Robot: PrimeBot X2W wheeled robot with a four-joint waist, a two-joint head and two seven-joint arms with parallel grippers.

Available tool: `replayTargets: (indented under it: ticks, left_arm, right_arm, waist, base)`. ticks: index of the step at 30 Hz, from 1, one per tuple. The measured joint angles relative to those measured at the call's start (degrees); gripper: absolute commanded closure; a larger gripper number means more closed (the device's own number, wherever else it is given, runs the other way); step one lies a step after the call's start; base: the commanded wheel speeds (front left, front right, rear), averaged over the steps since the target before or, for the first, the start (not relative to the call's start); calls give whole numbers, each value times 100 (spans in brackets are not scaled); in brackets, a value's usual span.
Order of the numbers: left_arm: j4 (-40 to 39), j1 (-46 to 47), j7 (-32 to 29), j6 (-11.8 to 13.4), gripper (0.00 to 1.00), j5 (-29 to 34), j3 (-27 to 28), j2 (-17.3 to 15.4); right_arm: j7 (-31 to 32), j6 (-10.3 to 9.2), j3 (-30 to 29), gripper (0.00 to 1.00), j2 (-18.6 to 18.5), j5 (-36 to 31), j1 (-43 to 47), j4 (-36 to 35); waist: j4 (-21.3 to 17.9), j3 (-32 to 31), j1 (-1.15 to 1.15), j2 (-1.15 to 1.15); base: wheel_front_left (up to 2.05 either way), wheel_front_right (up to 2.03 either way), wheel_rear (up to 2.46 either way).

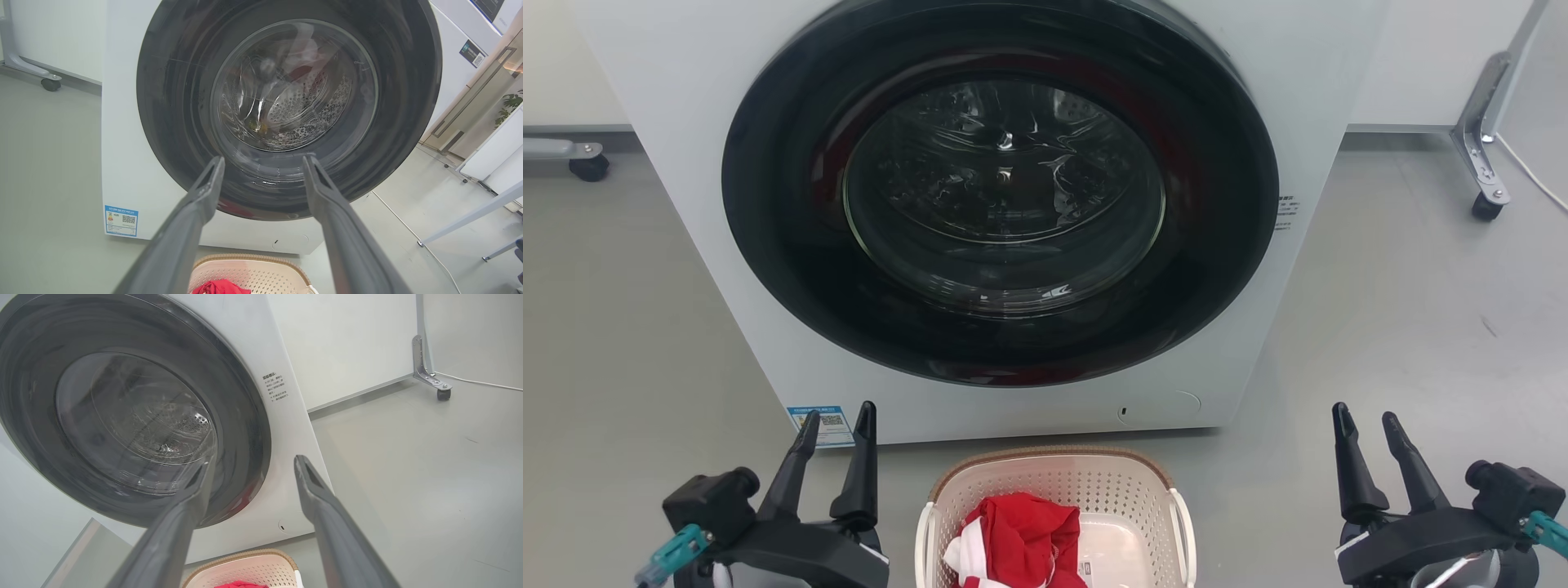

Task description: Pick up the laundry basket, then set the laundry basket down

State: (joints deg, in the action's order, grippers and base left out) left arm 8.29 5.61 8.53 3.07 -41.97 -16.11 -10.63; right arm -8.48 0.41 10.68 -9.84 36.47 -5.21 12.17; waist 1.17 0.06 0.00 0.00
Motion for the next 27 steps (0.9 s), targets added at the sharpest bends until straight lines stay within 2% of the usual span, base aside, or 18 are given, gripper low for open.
replayTargets:
  ticks: [19,27]
  left_arm:
    - [-47,-140,115,299,0,1194,-250,-19]
    - [-83,-144,123,406,0,1907,-215,3]
  right_arm:
    - [-416,-240,294,0,-46,-1248,53,157]
    - [-581,-325,323,0,-47,-1697,118,227]
  waist:
    - [34,6,0,0]
    - [62,10,0,0]
  base:
    - [0,0,0]
    - [0,0,0]
